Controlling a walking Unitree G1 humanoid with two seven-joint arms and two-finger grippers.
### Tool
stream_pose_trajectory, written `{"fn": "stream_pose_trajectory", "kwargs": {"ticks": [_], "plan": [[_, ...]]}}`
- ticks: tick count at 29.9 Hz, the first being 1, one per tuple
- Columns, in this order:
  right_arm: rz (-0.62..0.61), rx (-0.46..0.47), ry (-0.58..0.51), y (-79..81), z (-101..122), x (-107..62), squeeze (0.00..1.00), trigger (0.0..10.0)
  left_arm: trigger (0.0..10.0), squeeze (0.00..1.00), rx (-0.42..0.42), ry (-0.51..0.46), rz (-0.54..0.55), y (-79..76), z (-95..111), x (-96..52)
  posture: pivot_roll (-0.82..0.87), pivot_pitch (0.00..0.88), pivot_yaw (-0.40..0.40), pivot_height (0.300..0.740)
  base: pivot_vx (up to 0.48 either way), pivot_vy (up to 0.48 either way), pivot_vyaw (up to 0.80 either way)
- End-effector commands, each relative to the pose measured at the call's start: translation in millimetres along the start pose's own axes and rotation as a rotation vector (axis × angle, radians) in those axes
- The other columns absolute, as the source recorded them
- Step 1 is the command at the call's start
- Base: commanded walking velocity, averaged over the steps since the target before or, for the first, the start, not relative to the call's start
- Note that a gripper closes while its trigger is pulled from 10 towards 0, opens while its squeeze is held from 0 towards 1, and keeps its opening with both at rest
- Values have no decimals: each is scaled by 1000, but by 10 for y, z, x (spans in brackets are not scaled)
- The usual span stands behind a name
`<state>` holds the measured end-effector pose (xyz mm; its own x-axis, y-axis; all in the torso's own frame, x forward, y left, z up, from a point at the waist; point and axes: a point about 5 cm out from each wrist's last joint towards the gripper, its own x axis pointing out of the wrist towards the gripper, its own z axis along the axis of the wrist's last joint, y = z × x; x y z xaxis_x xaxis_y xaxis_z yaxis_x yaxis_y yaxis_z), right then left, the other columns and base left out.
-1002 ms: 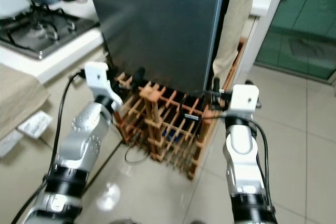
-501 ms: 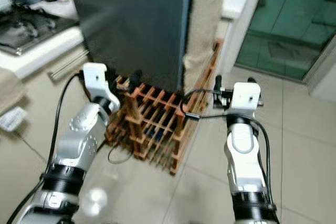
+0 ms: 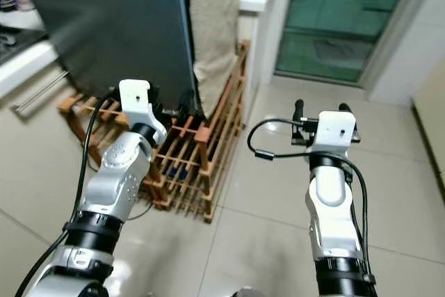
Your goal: Restocking fridge
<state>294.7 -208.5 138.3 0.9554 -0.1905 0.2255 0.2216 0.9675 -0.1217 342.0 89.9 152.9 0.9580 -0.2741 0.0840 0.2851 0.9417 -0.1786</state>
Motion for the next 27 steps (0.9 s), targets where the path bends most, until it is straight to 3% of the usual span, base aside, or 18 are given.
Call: {"fn": "stream_pose_trajectory", "kwargs": {"ticks": [1, 2, 3, 4, 10, 13, 14, 15, 27], "plan": [[3, -11, -54, 17, 105, 16, 518, 10000, 10000, 0, 8, -18, 34, 46, 51, 23, -167, 44, 40, 732, 0, 0, 0], [-10, -15, -88, -1, 173, 19, 518, 10000, 10000, 565, 19, -63, 40, 44, 126, 21, -169, 49, 38, 732, 0, 0, 0], [-10, -15, -88, -1, 173, 19, 518, 10000, 10000, 565, 19, -63, 40, 44, 126, 21, -169, 49, 38, 732, 0, 0, 0], [-18, -12, -107, -13, 220, 22, 522, 10000, 10000, 1000, 4, -103, 47, 52, 200, 13, -169, 49, 38, 732, 0, 0, 0], [-39, -1, -115, -59, 257, 34, 518, 10000, 10000, 1000, 16, -102, 46, 50, 253, 20, -169, 49, 38, 732, 0, 0, 0], [-40, 8, -90, -54, 207, 25, 518, 10000, 10000, 1000, 26, -76, -1, -33, 201, 34, -169, 49, 38, 732, 0, 0, 0], [-39, 6, -85, -50, 198, 19, 522, 10000, 10000, 690, 27, -79, -10, -52, 203, 35, -169, 49, 38, 732, 0, 0, 0], [-36, 4, -78, -42, 188, 9, 518, 10000, 10000, 0, 27, -80, -20, -71, 203, 36, -171, 50, 39, 732, 0, 0, 0], [-21, 3, -68, -6, 173, 6, 514, 10000, 10000, 0, 18, -78, -54, -116, 205, 49, -173, 46, 42, 732, 363, -243, 0]]}}
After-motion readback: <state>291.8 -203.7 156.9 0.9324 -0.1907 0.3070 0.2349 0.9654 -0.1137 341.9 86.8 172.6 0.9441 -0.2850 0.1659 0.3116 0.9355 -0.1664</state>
